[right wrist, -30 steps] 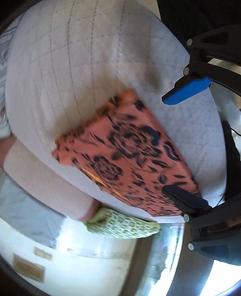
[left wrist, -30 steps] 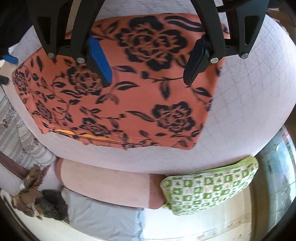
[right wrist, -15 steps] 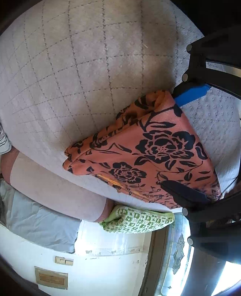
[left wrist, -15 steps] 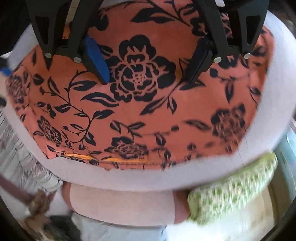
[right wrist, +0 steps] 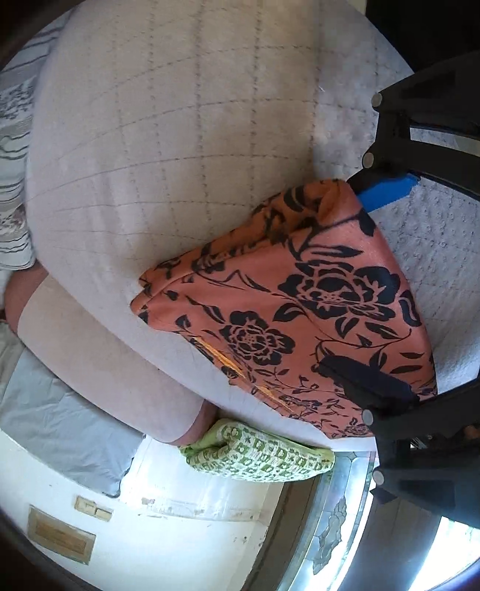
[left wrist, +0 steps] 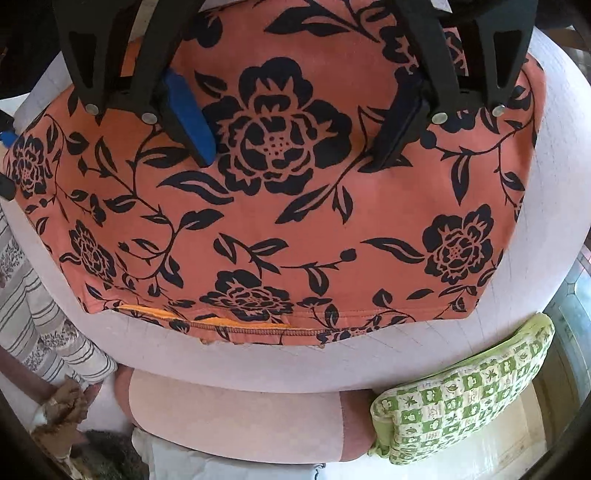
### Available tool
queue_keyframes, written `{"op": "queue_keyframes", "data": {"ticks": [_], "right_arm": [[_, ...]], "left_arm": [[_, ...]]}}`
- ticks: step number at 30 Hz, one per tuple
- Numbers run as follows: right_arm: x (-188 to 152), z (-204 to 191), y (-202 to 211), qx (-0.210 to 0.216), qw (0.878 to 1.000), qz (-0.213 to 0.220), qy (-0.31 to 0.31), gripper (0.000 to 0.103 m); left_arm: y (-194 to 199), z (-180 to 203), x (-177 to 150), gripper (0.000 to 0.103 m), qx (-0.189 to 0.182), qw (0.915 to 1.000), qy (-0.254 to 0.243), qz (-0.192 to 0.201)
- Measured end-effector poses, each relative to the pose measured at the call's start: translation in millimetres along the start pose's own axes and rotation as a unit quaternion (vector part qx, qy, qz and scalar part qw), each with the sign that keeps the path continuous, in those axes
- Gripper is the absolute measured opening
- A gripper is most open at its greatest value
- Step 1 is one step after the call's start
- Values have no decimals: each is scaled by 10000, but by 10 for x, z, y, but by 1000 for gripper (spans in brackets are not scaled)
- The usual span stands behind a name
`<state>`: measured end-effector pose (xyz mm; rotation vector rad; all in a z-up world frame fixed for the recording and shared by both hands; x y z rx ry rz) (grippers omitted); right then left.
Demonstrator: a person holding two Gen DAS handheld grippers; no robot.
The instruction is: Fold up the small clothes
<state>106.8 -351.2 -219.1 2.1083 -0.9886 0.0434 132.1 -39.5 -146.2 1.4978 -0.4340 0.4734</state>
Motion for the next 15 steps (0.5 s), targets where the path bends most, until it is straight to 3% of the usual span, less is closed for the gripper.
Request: {"op": "queue_keyframes", "data": {"ticks": [7,9,13,15], "right_arm": [[-2,47,-118,-219,9997,-100,-18,74],[21,39,-132,-227,9997,-101,-24,70],[32,115,-215,-384,9991,-156,-8,50],[55,134,-183,-341,9993,-131,-118,49]], "left_arm": [[6,-29,-15,90,-88,10000,-4,-2],[13,-36,-19,90,-114,9999,1,-8],[-2,-23,5,90,-123,9999,-25,-112],[79,-48,42,90,-140,9999,47,-73]]}}
Point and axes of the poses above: each gripper's, at about its wrist camera, not at the fingertips, and y roughly against the way its jaws point, z to its right, x to its top, the point moved 7 cm from there along -y, roughly the way its jaws point, and after that the axes turned 4 degrees about z, right-handed, at the moved point
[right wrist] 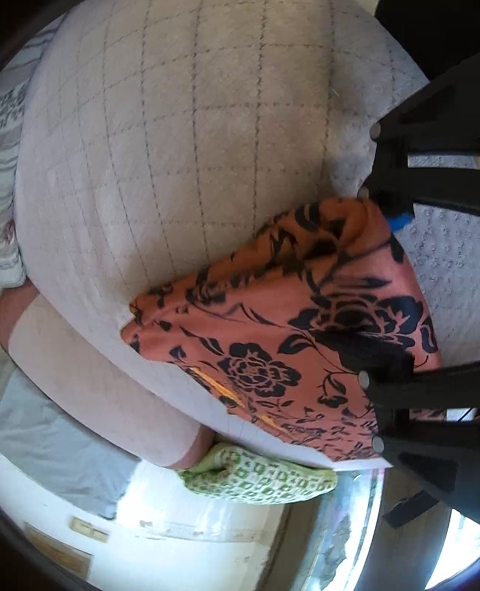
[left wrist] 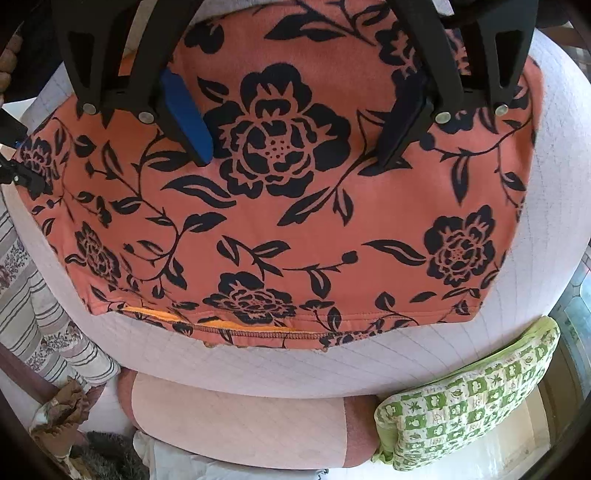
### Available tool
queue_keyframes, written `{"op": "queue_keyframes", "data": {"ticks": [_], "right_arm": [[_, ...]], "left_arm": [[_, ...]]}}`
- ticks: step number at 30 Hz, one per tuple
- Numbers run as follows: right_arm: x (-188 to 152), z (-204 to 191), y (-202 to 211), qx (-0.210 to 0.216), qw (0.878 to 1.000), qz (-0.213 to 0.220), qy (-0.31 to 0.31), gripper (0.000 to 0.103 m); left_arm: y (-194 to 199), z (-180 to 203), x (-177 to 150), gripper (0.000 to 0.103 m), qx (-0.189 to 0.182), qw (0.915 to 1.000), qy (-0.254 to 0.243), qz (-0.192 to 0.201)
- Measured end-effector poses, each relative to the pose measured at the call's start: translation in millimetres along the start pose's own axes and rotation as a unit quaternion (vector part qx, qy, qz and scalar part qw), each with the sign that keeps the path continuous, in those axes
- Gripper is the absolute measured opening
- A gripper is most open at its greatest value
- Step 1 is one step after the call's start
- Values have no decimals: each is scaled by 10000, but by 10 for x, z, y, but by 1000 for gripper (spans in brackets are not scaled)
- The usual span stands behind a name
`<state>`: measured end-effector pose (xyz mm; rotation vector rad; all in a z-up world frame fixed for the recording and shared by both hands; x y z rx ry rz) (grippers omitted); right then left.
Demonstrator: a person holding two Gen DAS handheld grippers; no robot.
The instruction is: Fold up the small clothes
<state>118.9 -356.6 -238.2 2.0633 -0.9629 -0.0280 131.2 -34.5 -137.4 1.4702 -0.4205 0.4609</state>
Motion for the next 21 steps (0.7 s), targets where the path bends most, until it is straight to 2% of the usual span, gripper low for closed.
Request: {"op": "queue_keyframes", "data": {"ticks": [3,4,5,7,8,9,10,11,12,14,17,20,21], "right_arm": [[9,-17,21,-45,10000,3,25,54],[8,-21,3,4,10000,-4,2,61],[9,-23,-17,40,10000,-10,-29,62],[33,-60,-55,-3,10000,33,77,61],[41,-88,-70,-25,9998,31,179,46],[55,-110,-85,-38,9997,27,254,24],[59,-126,-103,-3,9997,-45,225,18],[70,-145,-88,8,9998,-32,188,18],[79,-219,-46,-42,9994,42,342,18],[86,-485,90,-94,9967,259,763,18],[36,-1136,280,34,9863,535,1561,15],[-215,-1886,362,197,9662,620,2495,15],[-386,-2222,354,294,9548,608,2896,15]], "left_arm": [[89,-40,61,90,68,9994,55,329],[9,-32,19,90,146,9996,-36,229],[-98,-12,-47,93,140,9998,-136,-27],[-141,24,-59,96,254,9986,-455,108],[-136,13,-45,96,213,9989,-405,43],[-119,-11,-26,95,119,9994,-309,-22],[-106,-29,-12,94,39,9996,-263,-60],[-72,-59,6,93,-87,9998,-186,-72],[28,-131,29,92,-275,9996,-1,34],[262,-329,63,92,-420,9979,341,367],[672,-796,61,92,-403,9900,897,1009],[1082,-1504,-41,92,-74,9715,1710,1640],[1226,-1858,-108,92,191,9591,2116,1869]]}}
Point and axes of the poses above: each gripper's, at about its wrist camera, not at the fingertips, and y roughly against the way its jaws point, z to its right, x to its top, the point moved 7 cm from there along -y, roughly the way its jaws point, and after that the axes turned 4 degrees about z, right-handed, at the moved point
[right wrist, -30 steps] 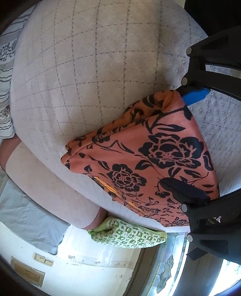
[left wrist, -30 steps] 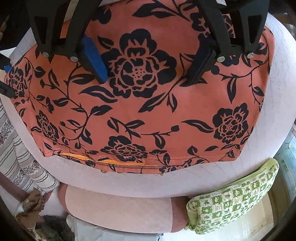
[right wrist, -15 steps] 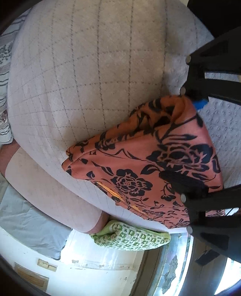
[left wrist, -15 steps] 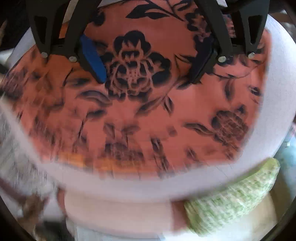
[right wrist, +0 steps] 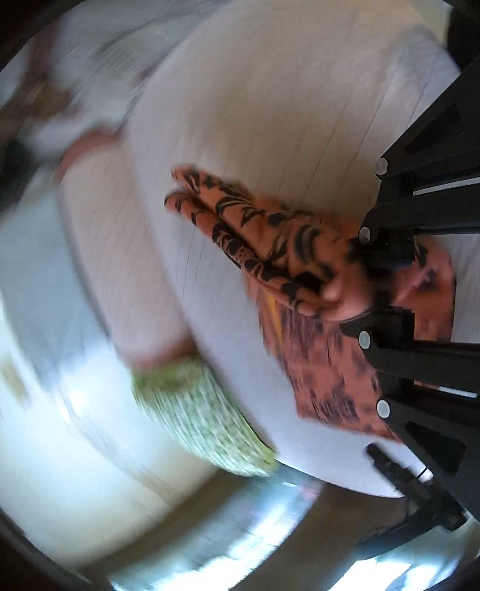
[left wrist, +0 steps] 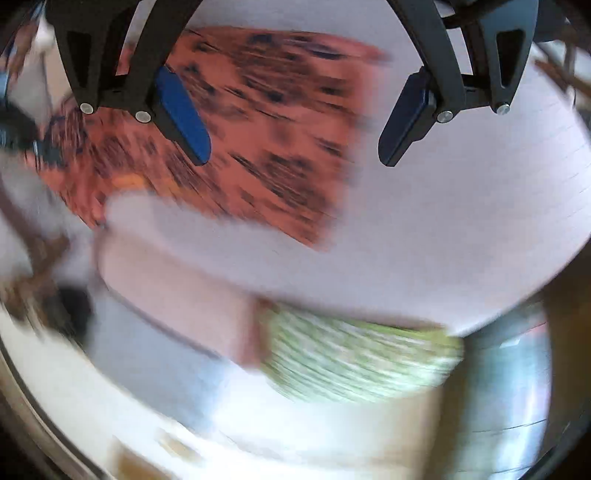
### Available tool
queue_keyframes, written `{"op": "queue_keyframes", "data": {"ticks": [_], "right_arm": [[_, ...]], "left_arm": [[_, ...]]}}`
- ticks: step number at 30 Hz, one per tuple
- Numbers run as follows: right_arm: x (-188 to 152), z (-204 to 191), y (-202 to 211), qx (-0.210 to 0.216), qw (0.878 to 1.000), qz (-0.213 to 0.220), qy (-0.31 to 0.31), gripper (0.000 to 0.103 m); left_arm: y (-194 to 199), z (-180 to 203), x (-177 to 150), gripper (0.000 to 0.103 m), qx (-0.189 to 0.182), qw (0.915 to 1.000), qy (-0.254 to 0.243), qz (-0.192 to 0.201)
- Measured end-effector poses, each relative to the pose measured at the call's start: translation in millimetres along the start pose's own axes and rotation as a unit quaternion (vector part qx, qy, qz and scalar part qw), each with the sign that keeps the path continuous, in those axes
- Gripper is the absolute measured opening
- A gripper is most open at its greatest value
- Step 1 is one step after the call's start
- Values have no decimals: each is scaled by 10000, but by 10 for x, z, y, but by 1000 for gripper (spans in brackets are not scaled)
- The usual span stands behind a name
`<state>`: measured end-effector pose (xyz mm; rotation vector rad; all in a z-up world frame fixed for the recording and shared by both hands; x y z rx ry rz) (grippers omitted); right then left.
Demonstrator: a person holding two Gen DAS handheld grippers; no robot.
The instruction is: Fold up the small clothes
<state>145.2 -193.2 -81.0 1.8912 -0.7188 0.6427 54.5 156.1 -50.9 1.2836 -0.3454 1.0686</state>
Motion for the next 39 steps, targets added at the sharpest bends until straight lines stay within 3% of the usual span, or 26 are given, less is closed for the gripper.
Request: {"op": "queue_keyframes", "data": {"ticks": [3,5,8,10,13,16,21,23,26,27,34,39], "right_arm": [[-95,-857,-221,375,9959,-221,787,15],[-356,-1353,-517,579,9891,-561,1231,14],[-1054,-1798,-1240,726,9685,-1550,1809,14],[-1428,-1762,-1620,771,9588,-2206,1614,15],[-1216,-1770,-1501,1064,9681,-2022,1029,13],[-880,-1890,-1283,1289,9712,-1750,979,12],[-567,-2185,-852,1581,9758,-1093,1043,12],[-790,-2204,-958,1580,9737,-1268,1045,12],[-1491,-2048,-1436,1115,9627,-2158,1193,13],[-1595,-2003,-1484,1146,9626,-2222,1047,13],[-1125,-2364,-1008,1496,9682,-1465,1367,12],[-1506,-2074,-1278,1567,9616,-1982,1071,12]], "left_arm": [[147,-726,181,92,655,9942,632,568],[129,-1075,179,92,969,9891,897,653],[17,-1476,35,92,1368,9812,1273,482],[-47,-1580,-26,91,1246,9798,1539,263],[-93,-1627,-15,91,1283,9800,1489,312],[-133,-1564,-33,91,1052,9817,1571,234],[-61,-1594,-42,91,1046,9803,1654,264],[-94,-1647,-81,91,1064,9788,1743,146],[-132,-1652,-104,91,1038,9789,1759,37],[-135,-1640,-105,91,1050,9797,1705,33],[-158,-1576,-95,91,1057,9827,1524,14],[-148,-1587,-119,91,1110,9833,1445,-10]]}}
Point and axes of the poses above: each gripper's, at about its wrist camera, not at the fingertips, and y roughly against the way its jaws point, z to its right, x to its top, the point moved 7 cm from there along -y, roughly the way its jaws point, and after that the axes turned 4 degrees about z, right-handed, at the moved point
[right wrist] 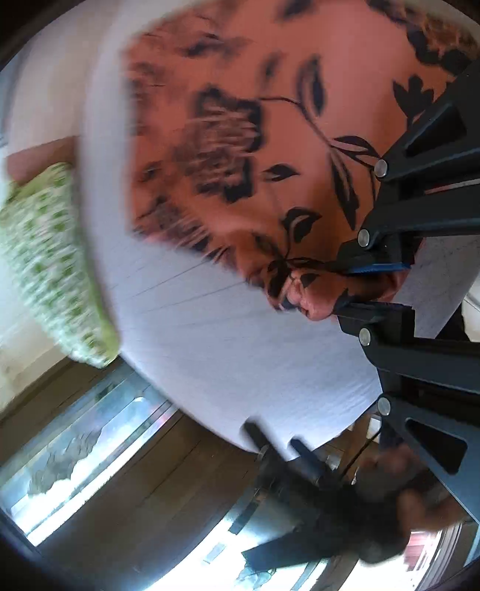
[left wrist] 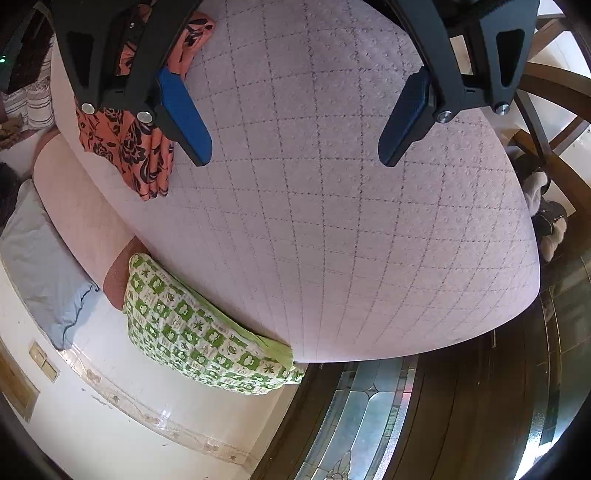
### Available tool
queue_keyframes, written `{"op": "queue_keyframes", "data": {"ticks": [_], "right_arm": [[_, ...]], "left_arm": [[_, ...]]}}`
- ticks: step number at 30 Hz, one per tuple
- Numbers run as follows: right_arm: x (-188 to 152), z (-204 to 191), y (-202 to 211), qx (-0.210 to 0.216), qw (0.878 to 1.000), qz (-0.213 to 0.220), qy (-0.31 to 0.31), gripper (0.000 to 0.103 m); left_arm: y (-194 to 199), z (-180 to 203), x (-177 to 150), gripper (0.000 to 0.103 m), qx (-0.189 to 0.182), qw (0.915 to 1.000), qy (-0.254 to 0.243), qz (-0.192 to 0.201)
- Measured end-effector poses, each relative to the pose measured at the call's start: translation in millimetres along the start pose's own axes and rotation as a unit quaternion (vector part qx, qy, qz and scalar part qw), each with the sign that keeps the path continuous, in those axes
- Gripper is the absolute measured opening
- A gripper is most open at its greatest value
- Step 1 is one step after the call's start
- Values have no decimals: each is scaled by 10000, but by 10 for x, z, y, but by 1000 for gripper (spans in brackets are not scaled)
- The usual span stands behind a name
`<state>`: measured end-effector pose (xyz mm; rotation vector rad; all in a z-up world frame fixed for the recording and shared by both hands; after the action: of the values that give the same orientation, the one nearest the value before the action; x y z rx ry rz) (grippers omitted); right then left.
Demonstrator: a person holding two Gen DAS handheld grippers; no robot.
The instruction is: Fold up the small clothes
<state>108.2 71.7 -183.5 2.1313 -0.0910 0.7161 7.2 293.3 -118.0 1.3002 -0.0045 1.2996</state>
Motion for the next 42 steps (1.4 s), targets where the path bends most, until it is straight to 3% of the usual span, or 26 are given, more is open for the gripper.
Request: {"op": "queue_keyframes", "data": {"ticks": [2,6,8,12,13,15,17,19,22,25,29,31,35,36,37,42], "right_arm": [[29,43,53,136,9997,98,-175,12],[330,-267,472,234,9969,696,295,12],[333,-326,520,331,9957,793,345,12],[-164,-86,-129,75,9993,-232,287,15],[-191,-54,-153,132,9995,-167,231,14],[-149,-110,-38,153,9995,71,285,25],[-175,-215,26,138,9981,26,595,73],[-182,-314,143,277,9970,115,711,73],[-173,-171,406,500,9977,361,285,73],[-129,231,772,579,9942,771,-484,73],[-150,828,1003,516,9852,965,-1319,73],[-186,988,991,804,9777,928,-1705,73],[-199,1008,953,1124,9727,926,-1808,73],[-227,1048,918,1218,9699,920,-1897,73],[-259,1085,899,1342,9659,882,-2029,73],[-269,1214,803,1757,9507,867,-2405,73]], "left_arm": [[7,-15,2,91,15,10000,-17,19],[-13,-8,2,91,17,10000,11,16],[-24,29,-10,91,12,10000,-65,3],[-38,89,-53,91,-38,9998,-209,-31],[-38,95,-66,91,-36,9997,-252,-39],[-43,108,-74,91,-29,9995,-311,-38],[-53,142,-83,91,-105,9994,-322,-70],[-43,209,-103,91,-213,9987,-458,-81],[30,371,-170,91,-516,9955,-783,-101],[204,613,-282,91,-1149,9871,-1098,-204],[393,1113,-600,91,-1957,9598,-1968,-430],[300,1210,-689,91,-1786,9548,-2307,-570],[-288,790,-950,87,-555,9610,-2116,-1694],[-271,726,-898,87,-731,9671,-1756,-1689],[-233,727,-854,87,-696,9691,-1699,-1649],[175,1041,-504,87,-890,9724,-2012,-773]]}}
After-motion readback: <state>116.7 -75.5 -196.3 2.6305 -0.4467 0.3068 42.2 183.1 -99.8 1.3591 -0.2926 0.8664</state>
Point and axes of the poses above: each gripper's, at about its wrist camera, not at the fingertips, and y roughly against the way its jaws point, z to its right, x to its top, the point moved 7 cm from there along -y, roughly the way its jaws point, and after that the axes turned 4 degrees about z, right-handed, at the moved point
